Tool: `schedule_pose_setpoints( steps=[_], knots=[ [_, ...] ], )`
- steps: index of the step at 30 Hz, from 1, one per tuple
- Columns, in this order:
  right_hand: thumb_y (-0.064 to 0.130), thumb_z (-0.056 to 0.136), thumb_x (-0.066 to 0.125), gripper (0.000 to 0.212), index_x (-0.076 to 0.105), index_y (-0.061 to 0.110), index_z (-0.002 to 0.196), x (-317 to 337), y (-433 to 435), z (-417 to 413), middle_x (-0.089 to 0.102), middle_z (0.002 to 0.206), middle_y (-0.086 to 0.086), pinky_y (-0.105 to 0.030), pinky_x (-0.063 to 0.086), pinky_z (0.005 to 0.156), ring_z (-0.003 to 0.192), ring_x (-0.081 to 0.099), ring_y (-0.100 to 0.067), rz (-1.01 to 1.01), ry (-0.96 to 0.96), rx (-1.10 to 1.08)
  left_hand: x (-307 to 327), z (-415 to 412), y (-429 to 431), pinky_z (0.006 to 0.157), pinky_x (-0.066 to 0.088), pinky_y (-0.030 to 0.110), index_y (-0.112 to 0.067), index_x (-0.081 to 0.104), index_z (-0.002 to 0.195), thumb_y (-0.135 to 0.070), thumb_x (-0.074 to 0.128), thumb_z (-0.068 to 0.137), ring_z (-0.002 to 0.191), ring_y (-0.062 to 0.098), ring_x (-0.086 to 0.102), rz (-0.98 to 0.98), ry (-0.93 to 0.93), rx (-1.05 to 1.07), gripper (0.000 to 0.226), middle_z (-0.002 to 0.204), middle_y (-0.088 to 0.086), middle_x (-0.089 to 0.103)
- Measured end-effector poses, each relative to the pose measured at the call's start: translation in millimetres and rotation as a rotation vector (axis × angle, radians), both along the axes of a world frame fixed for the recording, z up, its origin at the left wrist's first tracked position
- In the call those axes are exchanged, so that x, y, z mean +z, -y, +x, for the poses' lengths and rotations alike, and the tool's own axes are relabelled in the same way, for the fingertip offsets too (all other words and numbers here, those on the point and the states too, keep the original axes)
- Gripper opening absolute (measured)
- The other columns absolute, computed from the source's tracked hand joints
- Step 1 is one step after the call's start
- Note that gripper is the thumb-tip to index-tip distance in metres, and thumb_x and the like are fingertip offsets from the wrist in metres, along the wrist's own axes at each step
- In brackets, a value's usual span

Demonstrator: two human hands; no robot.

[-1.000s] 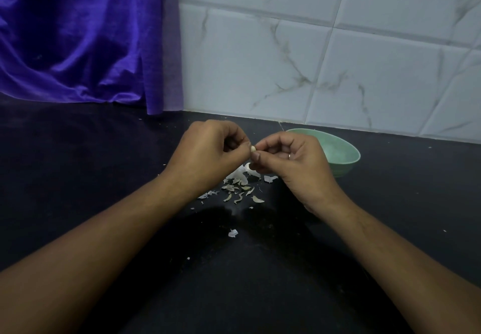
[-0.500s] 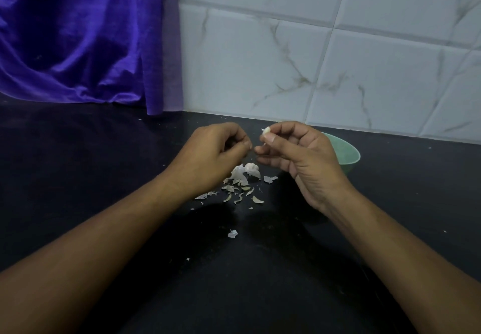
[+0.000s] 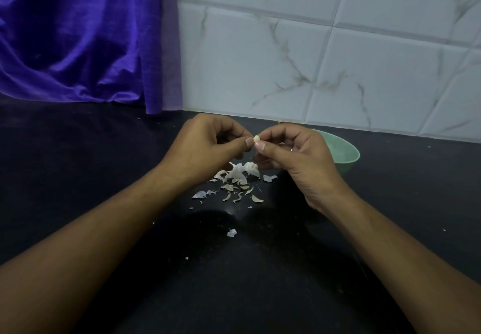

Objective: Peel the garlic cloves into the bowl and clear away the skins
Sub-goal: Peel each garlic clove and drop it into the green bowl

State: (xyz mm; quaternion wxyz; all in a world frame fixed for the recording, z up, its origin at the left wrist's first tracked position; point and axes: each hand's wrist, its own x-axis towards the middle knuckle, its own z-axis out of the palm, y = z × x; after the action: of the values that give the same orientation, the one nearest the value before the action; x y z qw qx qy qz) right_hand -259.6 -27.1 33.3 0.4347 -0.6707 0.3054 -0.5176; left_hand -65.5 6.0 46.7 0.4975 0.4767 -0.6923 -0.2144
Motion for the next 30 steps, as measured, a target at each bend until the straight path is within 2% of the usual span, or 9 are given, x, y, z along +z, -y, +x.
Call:
schedule_pose_setpoints(
  steps=[2,4,7,9,16,21,27,30],
  knots=[
    [0.002,0.089,0.076,0.009,0.073,0.001,0.098,0.3,0.0,-0.3,0.075,0.084,-0.012,-0.052,0.061,0.081,0.073,0.071,-0.022,-0.019,-0.019,0.003,-0.2,1.4,0.4,0.071,0.064,0.051,-0.020,0.079,0.089,-0.023,0.078,0.092,0.074,0.023,0.076,-0.021,0.029,0.003,0.005,0.075,0.001,0.077],
    [0.002,0.090,0.076,0.007,0.074,0.002,0.097,0.1,0.6,-1.1,0.075,0.081,-0.010,-0.047,0.061,0.079,0.072,0.070,-0.021,-0.035,-0.044,0.006,-0.6,2.7,1.0,0.070,0.063,0.048,-0.021,0.080,0.088,-0.024,0.079,0.091,0.073,0.021,0.075,-0.043,0.064,0.008,0.004,0.075,-0.001,0.077],
    [0.002,0.090,0.076,0.007,0.074,0.002,0.096,-1.1,0.7,-1.8,0.075,0.077,-0.008,-0.038,0.062,0.076,0.072,0.072,-0.020,-0.040,-0.073,0.019,-2.4,1.6,0.7,0.062,0.058,0.031,-0.023,0.079,0.082,-0.022,0.079,0.088,0.063,0.007,0.069,-0.076,0.126,0.052,0.006,0.070,-0.007,0.074],
    [0.002,0.090,0.076,0.006,0.074,0.004,0.095,-1.6,-0.4,-1.3,0.075,0.076,-0.009,-0.037,0.062,0.075,0.072,0.072,-0.021,-0.038,-0.080,0.029,-3.7,0.0,0.4,0.058,0.052,0.024,-0.023,0.079,0.080,-0.021,0.079,0.087,0.059,0.005,0.066,-0.080,0.137,0.073,0.007,0.068,-0.008,0.073],
    [0.003,0.089,0.076,0.009,0.074,-0.001,0.098,1.9,-0.2,-1.9,0.076,0.088,-0.017,-0.052,0.061,0.081,0.074,0.070,-0.025,-0.043,-0.037,0.022,-0.5,-0.8,0.5,0.065,0.062,0.033,-0.013,0.080,0.089,-0.020,0.076,0.093,0.073,0.015,0.074,0.035,-0.056,-0.024,0.008,0.079,0.004,0.078],
    [0.004,0.088,0.078,0.010,0.075,0.002,0.097,0.8,0.3,-3.4,0.077,0.086,-0.016,-0.044,0.062,0.079,0.073,0.071,-0.023,-0.032,-0.050,0.022,-3.6,-0.8,2.1,0.071,0.066,0.046,-0.013,0.079,0.088,-0.021,0.078,0.092,0.077,0.022,0.076,0.031,-0.064,-0.024,0.009,0.078,0.005,0.078],
    [0.005,0.088,0.078,0.007,0.076,0.006,0.094,-1.4,-0.3,-2.6,0.077,0.085,-0.016,-0.047,0.061,0.081,0.075,0.072,-0.025,0.001,-0.032,0.041,-6.3,-1.5,2.8,0.073,0.065,0.052,-0.016,0.080,0.081,-0.021,0.078,0.088,0.076,0.029,0.076,0.010,-0.078,0.000,0.009,0.074,0.004,0.077],
    [0.003,0.088,0.077,0.008,0.075,0.003,0.096,-0.9,-0.7,-2.0,0.077,0.084,-0.015,-0.046,0.062,0.080,0.073,0.072,-0.023,0.010,-0.017,0.036,-6.7,-2.1,3.3,0.073,0.065,0.050,-0.016,0.080,0.082,-0.020,0.078,0.091,0.076,0.027,0.076,0.018,-0.090,-0.001,0.009,0.075,0.004,0.077]
  ],
)
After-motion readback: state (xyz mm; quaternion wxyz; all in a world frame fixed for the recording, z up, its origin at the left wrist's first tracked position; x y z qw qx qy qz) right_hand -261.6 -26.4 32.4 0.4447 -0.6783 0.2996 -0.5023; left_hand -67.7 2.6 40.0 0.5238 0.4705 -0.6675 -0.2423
